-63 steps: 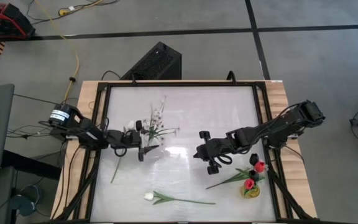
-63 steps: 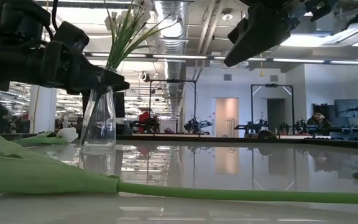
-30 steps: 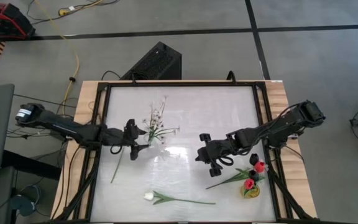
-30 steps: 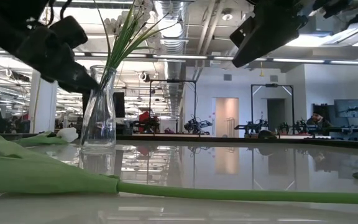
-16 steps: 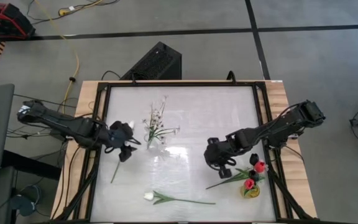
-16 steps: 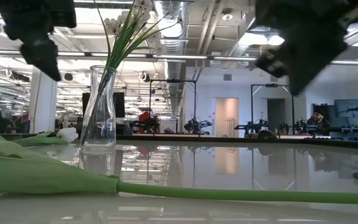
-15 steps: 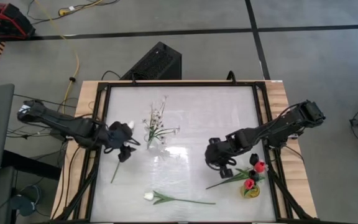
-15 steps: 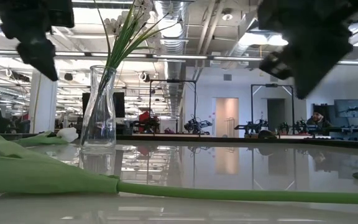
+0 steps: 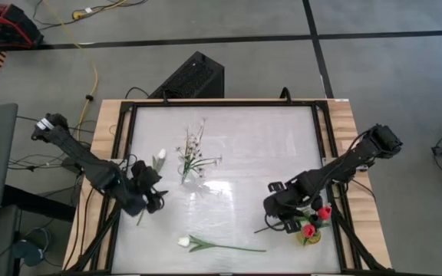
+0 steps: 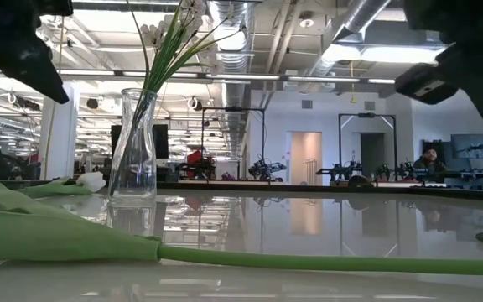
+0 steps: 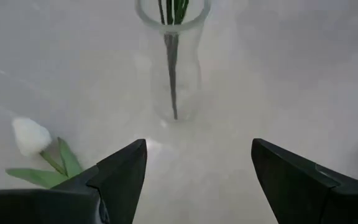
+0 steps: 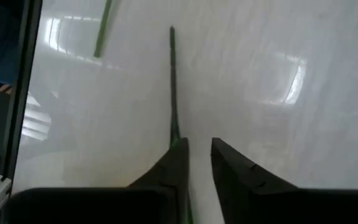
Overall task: Sort flowers into vase by color
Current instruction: Put the white flowers into the transparent vase
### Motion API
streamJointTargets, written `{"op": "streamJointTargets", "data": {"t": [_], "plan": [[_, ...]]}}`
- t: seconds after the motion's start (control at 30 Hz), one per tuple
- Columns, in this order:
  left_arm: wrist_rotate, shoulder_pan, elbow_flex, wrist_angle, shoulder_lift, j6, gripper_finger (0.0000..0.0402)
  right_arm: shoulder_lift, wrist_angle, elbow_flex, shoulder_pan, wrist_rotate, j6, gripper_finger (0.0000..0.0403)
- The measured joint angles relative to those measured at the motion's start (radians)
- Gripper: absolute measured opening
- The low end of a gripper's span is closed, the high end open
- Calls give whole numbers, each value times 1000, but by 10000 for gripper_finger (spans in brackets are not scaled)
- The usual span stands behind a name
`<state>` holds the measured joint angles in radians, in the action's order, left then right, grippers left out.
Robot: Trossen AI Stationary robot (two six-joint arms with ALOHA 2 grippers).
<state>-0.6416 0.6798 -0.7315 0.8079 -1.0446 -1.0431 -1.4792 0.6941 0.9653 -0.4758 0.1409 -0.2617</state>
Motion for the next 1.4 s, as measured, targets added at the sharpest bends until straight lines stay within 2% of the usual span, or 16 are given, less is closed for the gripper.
{"op": "streamJointTargets", "data": {"t": [0.13, 0.4, 0.6, 0.83, 1.03, 1.13, 1.3, 1.37, 1.4], "plan": [[-93, 48, 0, -37, -95, -22, 277, -27, -32, -26, -6, 1, -62, 148], [-44, 45, 0, -87, -198, -15, 277, -138, -75, -18, 55, 68, -110, 218], [-36, 44, 0, -102, -200, -18, 277, -227, -50, 24, 85, 261, -157, 230], [-38, 44, 0, -102, -199, -15, 277, -316, 45, 40, 18, 238, -157, 223], [-6, 44, 0, -99, -199, -14, 277, -322, 66, 37, 6, 140, -157, 190], [22, 44, 0, -100, -199, -24, 277, -294, 69, 34, 18, 123, -156, 143], [99, 44, 0, -96, -197, -24, 277, -219, 98, 31, 56, 140, -84, 32], [151, 42, 0, -82, -184, -18, 277, -176, 119, 57, 78, 113, -30, 21], [179, 38, 0, -75, -174, -20, 277, -157, 134, 72, 89, 67, -5, 22]]}}
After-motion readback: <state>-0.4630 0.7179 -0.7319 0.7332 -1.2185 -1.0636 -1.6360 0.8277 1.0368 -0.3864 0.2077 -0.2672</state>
